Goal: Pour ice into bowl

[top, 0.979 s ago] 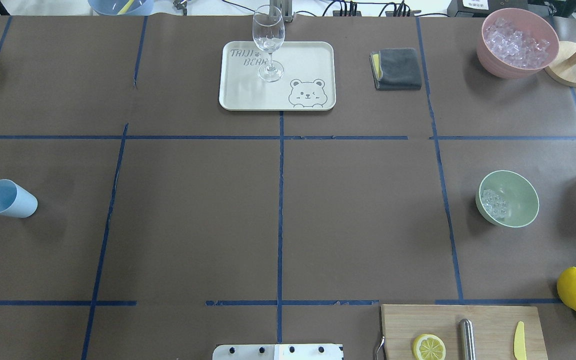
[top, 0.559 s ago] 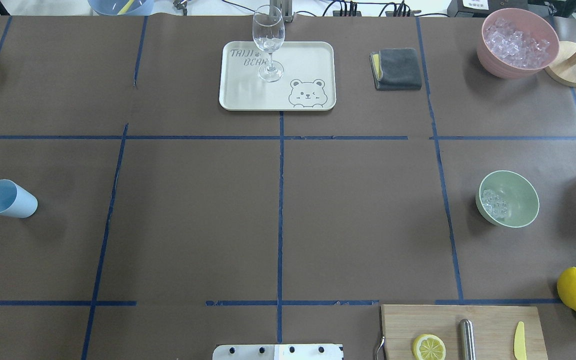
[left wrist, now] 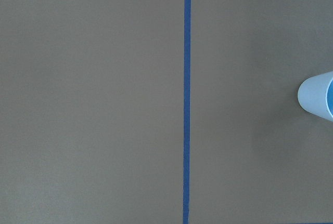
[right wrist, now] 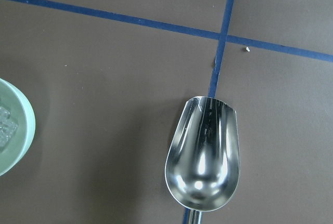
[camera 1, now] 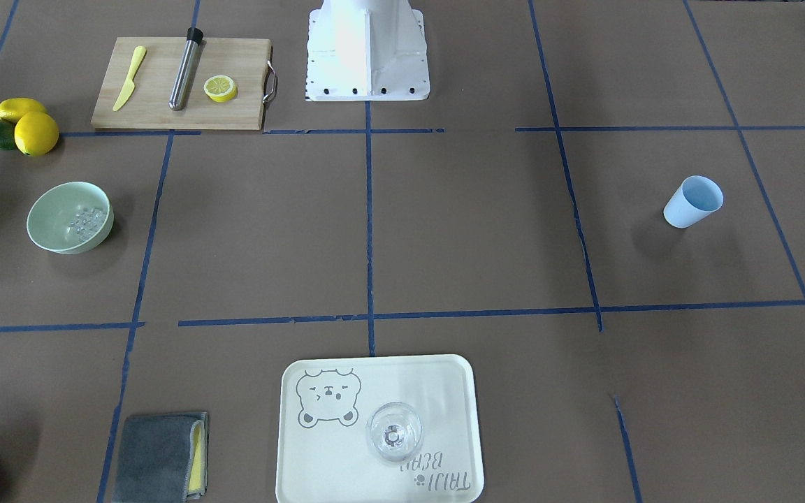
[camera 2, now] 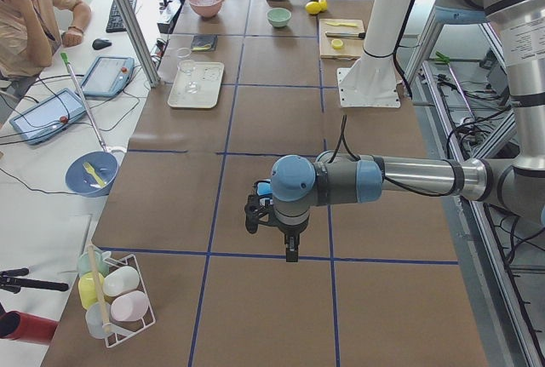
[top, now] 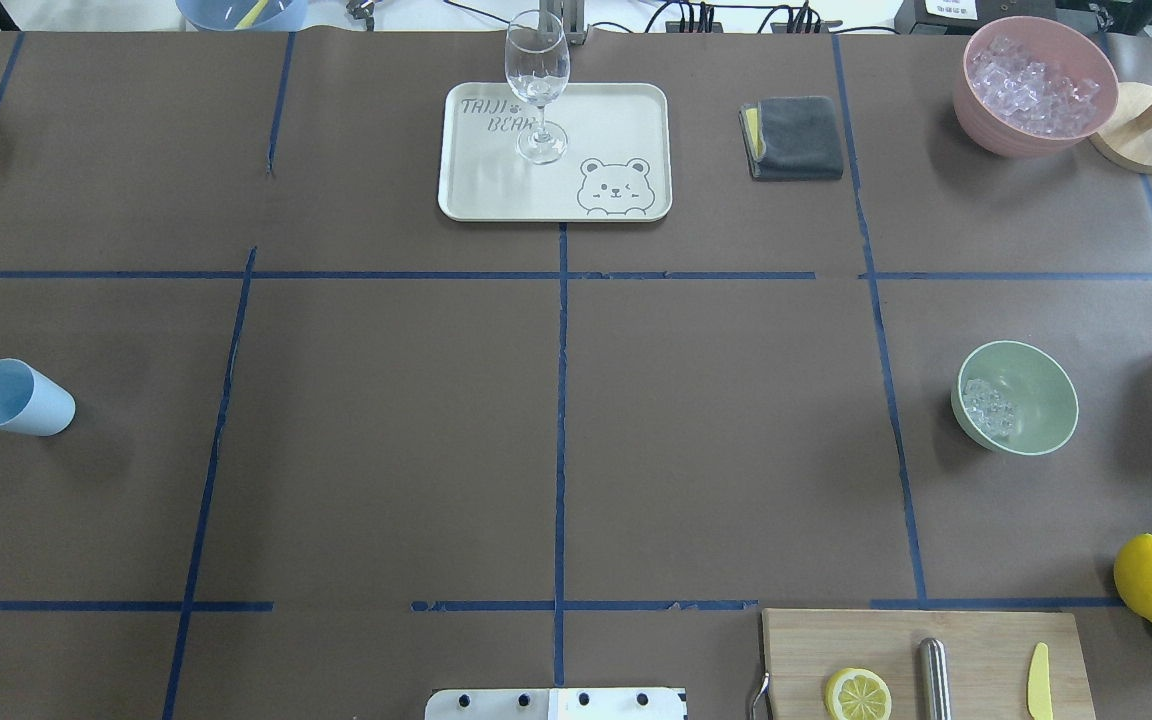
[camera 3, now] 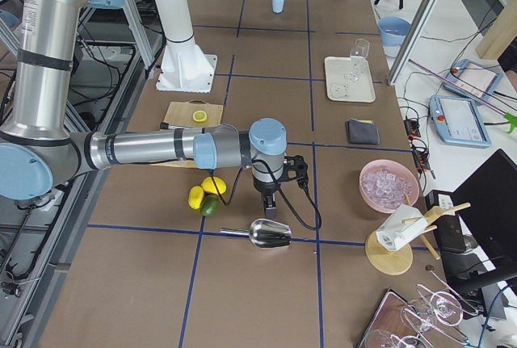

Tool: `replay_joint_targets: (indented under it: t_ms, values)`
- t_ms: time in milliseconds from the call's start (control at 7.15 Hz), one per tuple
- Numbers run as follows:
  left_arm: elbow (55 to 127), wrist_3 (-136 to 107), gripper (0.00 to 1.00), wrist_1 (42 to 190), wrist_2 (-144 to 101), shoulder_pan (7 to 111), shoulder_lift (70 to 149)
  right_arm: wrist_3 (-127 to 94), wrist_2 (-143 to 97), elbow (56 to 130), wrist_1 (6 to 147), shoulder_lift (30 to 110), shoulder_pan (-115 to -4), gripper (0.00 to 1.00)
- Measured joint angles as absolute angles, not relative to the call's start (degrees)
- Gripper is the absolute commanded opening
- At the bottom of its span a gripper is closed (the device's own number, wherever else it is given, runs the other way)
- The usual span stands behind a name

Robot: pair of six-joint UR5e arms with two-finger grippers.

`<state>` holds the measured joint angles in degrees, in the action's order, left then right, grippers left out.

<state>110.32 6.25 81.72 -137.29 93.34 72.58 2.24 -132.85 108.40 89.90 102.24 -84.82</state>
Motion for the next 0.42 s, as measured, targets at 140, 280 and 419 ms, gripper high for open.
replay_joint_targets:
  t_ms: [140,280,419]
  values:
    - [110.1,6.2,1.00,81.7,-137.2,93.3,73.0,2.4,-132.9,108.2,89.8,102.5,-84.5,1.00]
    - [109.6,6.2,1.00,81.6,-137.1,93.3,73.8,2.4,-133.1,108.1,89.7,102.8,-84.4,1.00]
    - [108.9,6.2,1.00,81.6,-137.1,93.3,75.1,2.4,-133.2,108.0,89.7,102.9,-84.3,1.00]
